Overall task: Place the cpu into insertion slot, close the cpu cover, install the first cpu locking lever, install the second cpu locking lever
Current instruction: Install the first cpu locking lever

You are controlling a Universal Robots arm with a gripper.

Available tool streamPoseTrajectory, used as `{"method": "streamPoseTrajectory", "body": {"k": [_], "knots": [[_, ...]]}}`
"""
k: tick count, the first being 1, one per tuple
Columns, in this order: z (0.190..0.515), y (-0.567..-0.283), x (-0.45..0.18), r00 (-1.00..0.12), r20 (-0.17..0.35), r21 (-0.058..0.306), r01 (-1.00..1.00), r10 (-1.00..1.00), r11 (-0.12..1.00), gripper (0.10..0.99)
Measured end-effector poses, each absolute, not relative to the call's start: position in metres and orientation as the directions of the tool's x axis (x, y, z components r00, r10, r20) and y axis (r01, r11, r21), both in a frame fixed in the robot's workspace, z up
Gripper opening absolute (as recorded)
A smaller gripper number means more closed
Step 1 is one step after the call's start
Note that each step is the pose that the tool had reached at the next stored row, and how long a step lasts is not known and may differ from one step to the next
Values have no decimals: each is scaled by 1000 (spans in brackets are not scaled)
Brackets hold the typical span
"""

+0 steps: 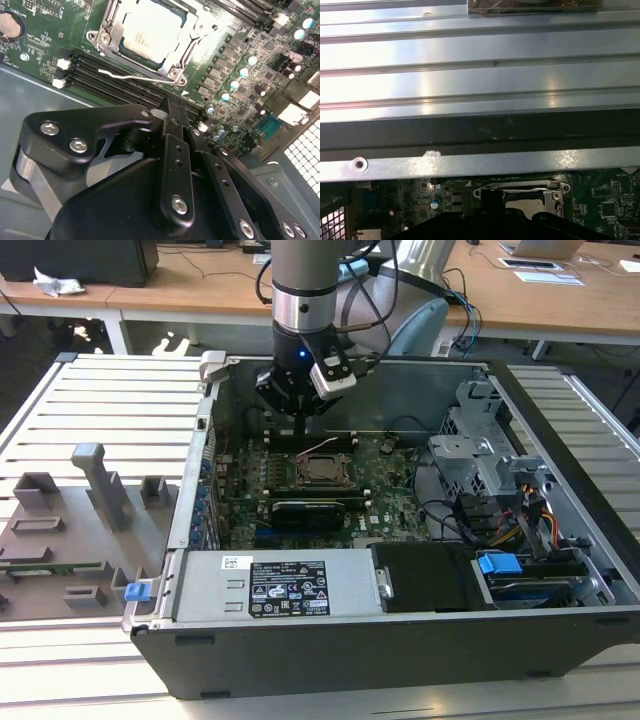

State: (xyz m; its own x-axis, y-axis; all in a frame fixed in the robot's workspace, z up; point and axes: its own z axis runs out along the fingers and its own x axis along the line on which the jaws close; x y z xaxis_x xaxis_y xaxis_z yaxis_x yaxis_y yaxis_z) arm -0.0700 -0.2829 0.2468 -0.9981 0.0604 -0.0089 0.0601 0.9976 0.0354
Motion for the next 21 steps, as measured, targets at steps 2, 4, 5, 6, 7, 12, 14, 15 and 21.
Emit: {"method": "streamPoseTrajectory", "body": {"k": [2,4,5,6,7,12,14,15,21], "knots": [[245,-283,-69,-998,-9,36,59,59,998,106],[243,-283,-67,-998,-8,36,59,59,998,106],[243,-283,-66,-998,-8,36,59,59,998,106],[243,-283,-66,-998,-8,36,59,59,998,106],[243,-283,-65,-998,-8,35,59,59,998,106],[242,-283,-60,-998,-8,34,59,59,998,106],[242,-283,-60,-998,-8,34,59,59,998,106],[242,-283,-60,-998,-8,34,59,59,998,106],[239,-282,-60,-998,-9,34,58,59,998,106]]}}
